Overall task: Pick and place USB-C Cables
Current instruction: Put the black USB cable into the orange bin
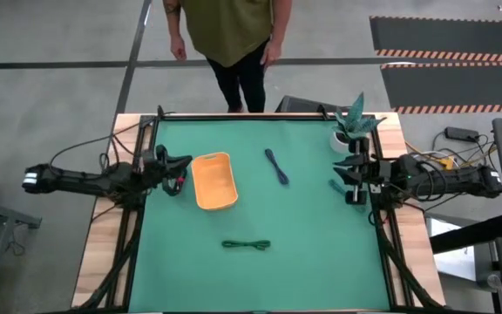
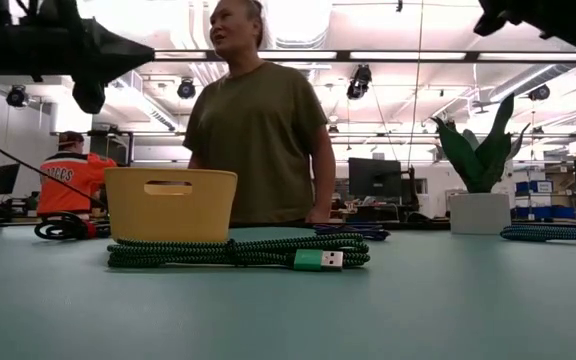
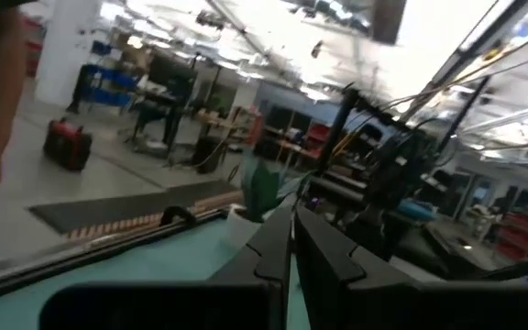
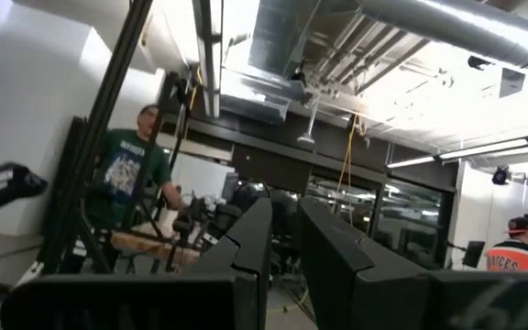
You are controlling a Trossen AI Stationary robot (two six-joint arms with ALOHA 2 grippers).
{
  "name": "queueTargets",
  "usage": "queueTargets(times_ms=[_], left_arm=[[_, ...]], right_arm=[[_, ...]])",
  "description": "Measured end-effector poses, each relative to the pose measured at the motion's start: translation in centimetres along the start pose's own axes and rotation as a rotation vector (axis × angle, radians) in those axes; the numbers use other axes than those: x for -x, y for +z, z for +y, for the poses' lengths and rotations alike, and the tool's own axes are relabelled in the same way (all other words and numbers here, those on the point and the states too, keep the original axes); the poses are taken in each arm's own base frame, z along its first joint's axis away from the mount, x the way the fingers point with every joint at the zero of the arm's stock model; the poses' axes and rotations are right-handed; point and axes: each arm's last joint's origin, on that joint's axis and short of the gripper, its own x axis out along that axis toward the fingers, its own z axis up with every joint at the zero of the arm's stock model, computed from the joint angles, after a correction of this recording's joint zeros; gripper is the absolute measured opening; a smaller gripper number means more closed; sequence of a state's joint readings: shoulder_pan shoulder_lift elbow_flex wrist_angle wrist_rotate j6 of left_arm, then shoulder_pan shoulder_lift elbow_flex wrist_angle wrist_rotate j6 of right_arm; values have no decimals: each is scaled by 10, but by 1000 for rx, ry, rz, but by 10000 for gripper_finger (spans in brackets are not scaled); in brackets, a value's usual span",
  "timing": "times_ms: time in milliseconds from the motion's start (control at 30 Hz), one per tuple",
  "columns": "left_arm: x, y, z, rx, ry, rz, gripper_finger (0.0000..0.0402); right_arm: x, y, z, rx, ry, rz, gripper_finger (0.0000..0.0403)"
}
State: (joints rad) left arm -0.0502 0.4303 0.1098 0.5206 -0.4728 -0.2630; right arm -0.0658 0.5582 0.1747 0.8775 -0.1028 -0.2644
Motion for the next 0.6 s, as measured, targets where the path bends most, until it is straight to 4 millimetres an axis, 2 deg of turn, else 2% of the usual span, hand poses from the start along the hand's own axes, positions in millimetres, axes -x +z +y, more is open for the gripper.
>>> queueTargets(times_ms=[333, 600], left_arm=[[-20, 4, -10, 77, 83, 53, 4], [-44, 0, -21, 173, 119, 124, 4]], right_arm=[[-12, 6, -3, 51, -2, 0, 47], [-13, 10, -4, 66, -6, -13, 47]])
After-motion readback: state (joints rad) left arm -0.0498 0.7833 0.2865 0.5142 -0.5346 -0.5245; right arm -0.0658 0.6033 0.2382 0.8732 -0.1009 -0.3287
